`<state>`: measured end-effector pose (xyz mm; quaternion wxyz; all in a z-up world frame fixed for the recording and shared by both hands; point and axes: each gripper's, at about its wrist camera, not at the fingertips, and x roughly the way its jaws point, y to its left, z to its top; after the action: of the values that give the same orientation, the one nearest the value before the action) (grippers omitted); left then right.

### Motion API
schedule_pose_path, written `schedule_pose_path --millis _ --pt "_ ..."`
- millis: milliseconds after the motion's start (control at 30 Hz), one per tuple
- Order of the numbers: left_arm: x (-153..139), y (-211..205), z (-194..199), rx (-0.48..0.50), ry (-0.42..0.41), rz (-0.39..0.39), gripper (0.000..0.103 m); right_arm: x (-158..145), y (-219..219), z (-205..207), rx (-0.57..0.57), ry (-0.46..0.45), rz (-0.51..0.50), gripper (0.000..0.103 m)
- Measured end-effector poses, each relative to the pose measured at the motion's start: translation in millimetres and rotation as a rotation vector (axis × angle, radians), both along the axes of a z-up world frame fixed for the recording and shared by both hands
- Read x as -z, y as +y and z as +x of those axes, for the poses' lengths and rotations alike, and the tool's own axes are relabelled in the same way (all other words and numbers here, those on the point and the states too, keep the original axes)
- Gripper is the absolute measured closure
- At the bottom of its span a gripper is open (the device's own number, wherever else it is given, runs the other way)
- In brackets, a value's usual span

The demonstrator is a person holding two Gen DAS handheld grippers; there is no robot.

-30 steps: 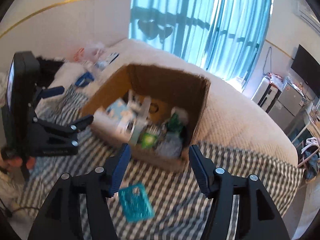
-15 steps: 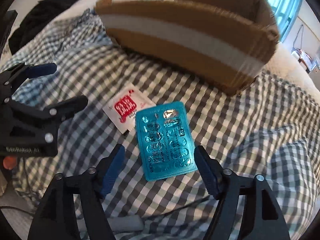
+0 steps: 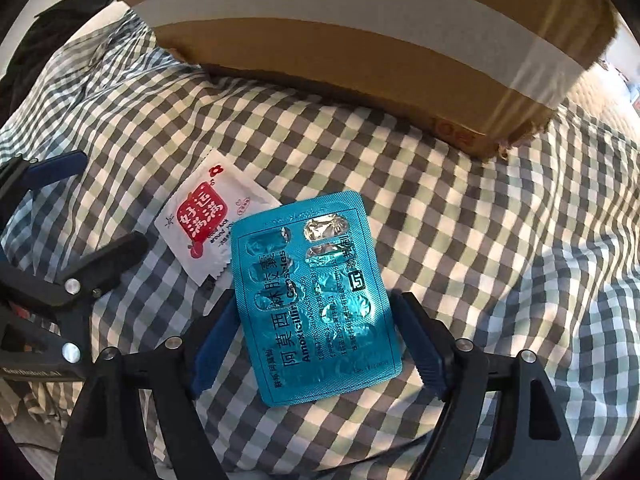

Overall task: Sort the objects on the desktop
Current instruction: 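Grasp the blue blister pack with the right tool while the left tool reaches the red-and-white sachet, then grasp the red-and-white sachet with the left tool and lift it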

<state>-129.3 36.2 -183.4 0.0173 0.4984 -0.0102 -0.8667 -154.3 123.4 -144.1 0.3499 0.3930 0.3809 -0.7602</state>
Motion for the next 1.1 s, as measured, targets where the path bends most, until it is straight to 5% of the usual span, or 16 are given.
schedule_pose_path --millis 333,567,667,800,1100 --pt "6 35 -9 0.104 0.003 -0.027 0.000 -56 66 -18 0.187 0.002 -0.261 0.029" --pt "20 52 -32 0.117 -0.003 -0.013 0.002 -64 74 -18 0.199 -0.013 -0.283 0.029" --pt "22 52 -33 0.161 -0.019 0.071 0.034 -63 73 -17 0.202 -0.018 -0.284 0.029" --pt "19 49 -28 0.179 -0.016 0.098 0.059 -63 73 -17 0.203 -0.019 -0.283 0.029" --pt "8 31 -14 0.156 -0.010 0.146 0.065 -66 77 -8 0.203 0.008 -0.286 0.029"
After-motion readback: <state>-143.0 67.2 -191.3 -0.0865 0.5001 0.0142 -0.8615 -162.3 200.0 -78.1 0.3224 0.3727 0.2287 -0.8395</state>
